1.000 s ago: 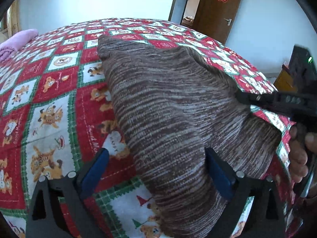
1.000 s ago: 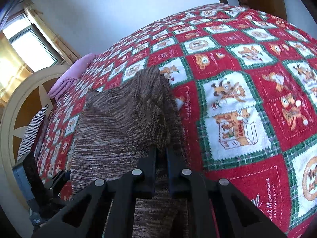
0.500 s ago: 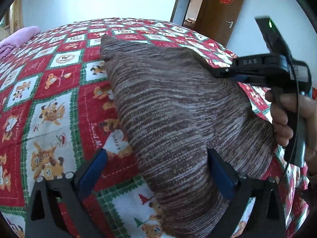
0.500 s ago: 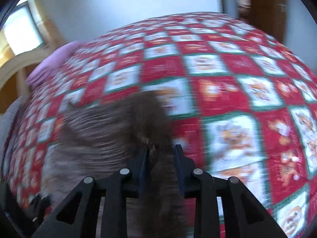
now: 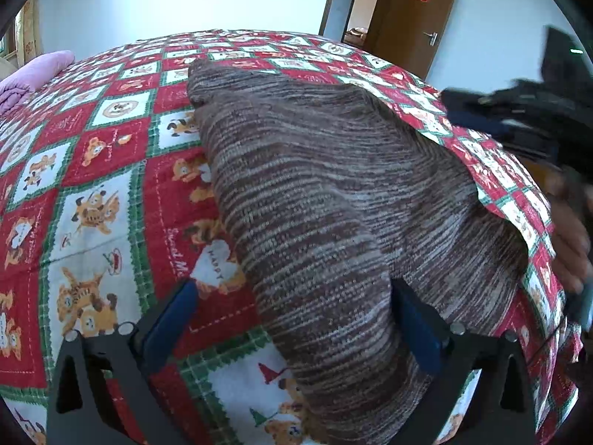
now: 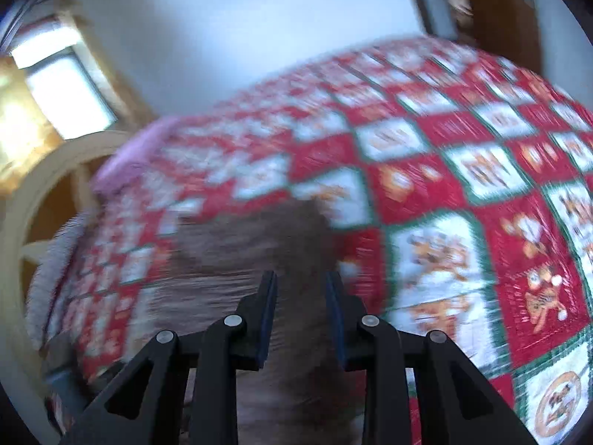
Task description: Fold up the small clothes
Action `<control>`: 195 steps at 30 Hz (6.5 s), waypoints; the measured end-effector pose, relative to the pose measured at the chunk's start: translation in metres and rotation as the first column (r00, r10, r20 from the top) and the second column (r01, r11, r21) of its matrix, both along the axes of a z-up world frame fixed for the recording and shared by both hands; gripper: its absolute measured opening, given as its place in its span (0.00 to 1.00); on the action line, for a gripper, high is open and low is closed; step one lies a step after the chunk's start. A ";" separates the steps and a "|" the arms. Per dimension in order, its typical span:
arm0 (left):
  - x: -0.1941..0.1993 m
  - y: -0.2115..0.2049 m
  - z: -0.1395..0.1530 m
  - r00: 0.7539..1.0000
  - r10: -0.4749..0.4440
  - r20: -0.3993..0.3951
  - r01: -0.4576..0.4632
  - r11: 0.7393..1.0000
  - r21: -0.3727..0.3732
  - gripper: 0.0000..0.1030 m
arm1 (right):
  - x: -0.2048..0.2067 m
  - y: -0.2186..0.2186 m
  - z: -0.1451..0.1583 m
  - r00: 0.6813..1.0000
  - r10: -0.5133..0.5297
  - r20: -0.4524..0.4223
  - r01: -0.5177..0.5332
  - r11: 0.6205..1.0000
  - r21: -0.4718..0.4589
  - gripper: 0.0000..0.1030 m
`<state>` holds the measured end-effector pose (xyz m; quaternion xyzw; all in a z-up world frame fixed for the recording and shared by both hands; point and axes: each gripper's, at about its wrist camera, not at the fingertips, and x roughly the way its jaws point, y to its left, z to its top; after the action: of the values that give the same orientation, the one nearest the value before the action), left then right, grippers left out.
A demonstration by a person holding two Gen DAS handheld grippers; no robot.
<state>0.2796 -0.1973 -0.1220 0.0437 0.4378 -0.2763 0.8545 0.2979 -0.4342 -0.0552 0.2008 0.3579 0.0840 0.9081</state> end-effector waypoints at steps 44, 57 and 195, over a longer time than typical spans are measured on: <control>-0.046 0.010 0.040 0.997 -0.048 0.060 0.049 0.999 -0.019 0.34 | 0.026 0.007 -0.029 0.994 0.105 -0.014 -0.100 0.976 0.196 0.16; -0.114 0.089 0.066 0.989 0.027 0.143 -0.035 0.998 0.050 0.33 | -0.012 0.103 -0.022 0.968 0.251 0.016 -0.247 0.933 0.260 0.15; -0.214 0.276 0.121 0.770 0.506 0.388 -0.532 0.845 -0.046 0.92 | -0.204 0.319 0.066 0.907 0.307 0.289 -0.242 0.940 -0.239 0.59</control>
<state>0.0660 0.0787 -0.0009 0.0032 0.2649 -0.0007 0.9643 0.0935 -0.1156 0.0103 0.0407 0.2362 0.2070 0.9485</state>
